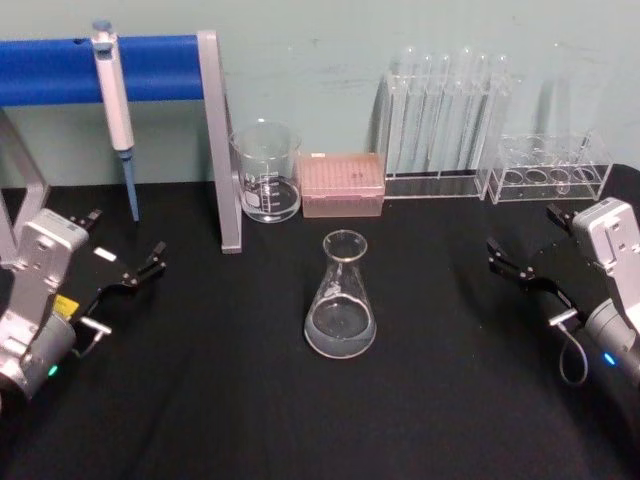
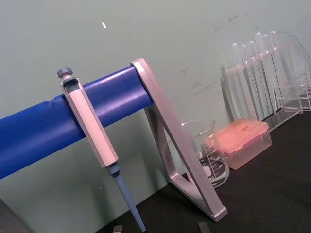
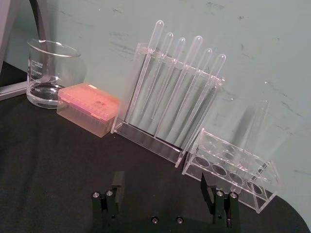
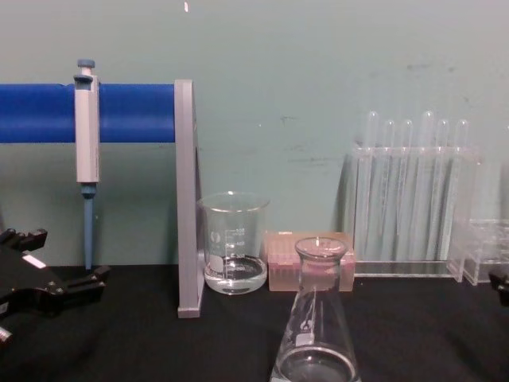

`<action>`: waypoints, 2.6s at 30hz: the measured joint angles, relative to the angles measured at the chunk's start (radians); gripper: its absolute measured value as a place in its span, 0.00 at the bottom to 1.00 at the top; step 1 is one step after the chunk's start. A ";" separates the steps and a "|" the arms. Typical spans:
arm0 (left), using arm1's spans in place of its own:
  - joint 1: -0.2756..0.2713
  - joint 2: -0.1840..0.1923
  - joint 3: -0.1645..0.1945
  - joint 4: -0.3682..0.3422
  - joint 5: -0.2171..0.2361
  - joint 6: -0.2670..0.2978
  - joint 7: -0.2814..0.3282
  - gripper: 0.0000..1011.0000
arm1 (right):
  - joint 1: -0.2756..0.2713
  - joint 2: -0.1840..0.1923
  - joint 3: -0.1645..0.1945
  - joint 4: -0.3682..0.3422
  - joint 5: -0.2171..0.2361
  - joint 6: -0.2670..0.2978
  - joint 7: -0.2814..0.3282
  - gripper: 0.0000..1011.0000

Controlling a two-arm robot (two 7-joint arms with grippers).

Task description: Grasp the erlenmeyer flask with one hand, shake it three times, then place it back.

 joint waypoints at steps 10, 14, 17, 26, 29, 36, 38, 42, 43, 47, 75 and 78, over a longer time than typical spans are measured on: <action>0.000 0.000 0.000 0.000 0.000 0.000 0.000 0.99 | 0.000 0.000 0.000 0.000 0.000 0.000 0.000 0.99; 0.000 0.000 0.000 0.000 0.000 0.000 0.000 0.99 | 0.000 0.000 0.000 0.000 0.000 0.000 0.000 0.99; 0.000 0.000 0.000 0.000 0.000 0.000 0.000 0.99 | 0.000 0.000 0.000 0.000 0.000 0.000 0.000 0.99; 0.000 0.000 0.000 0.000 0.000 0.000 0.000 0.99 | -0.007 -0.002 0.014 -0.006 0.010 0.000 0.025 0.99; 0.000 0.000 0.000 0.000 0.000 0.000 0.000 0.99 | -0.016 0.000 0.027 -0.018 0.035 0.001 0.063 0.99; 0.000 0.000 0.000 0.000 0.000 0.000 0.000 0.99 | -0.040 0.008 0.057 -0.059 0.102 0.008 0.151 0.99; 0.000 0.000 0.000 0.000 0.000 0.000 0.000 0.99 | -0.046 0.008 0.063 -0.071 0.114 0.012 0.164 0.99; 0.000 0.000 0.000 0.000 0.000 0.000 0.000 0.99 | -0.063 0.014 0.076 -0.104 0.151 0.023 0.213 0.99; 0.000 0.000 0.000 0.000 0.000 0.000 0.000 0.99 | -0.070 0.018 0.079 -0.119 0.168 0.027 0.239 0.99; 0.000 0.000 0.000 0.000 0.000 0.000 0.000 0.99 | -0.085 0.028 0.080 -0.149 0.200 0.030 0.310 0.99; 0.000 0.000 0.000 0.000 0.000 0.000 0.000 0.99 | 0.015 -0.064 -0.014 -0.092 0.128 0.057 0.547 0.99; 0.000 0.000 0.000 0.000 0.000 0.000 0.000 0.99 | 0.033 -0.086 -0.020 -0.070 0.117 0.061 0.554 0.99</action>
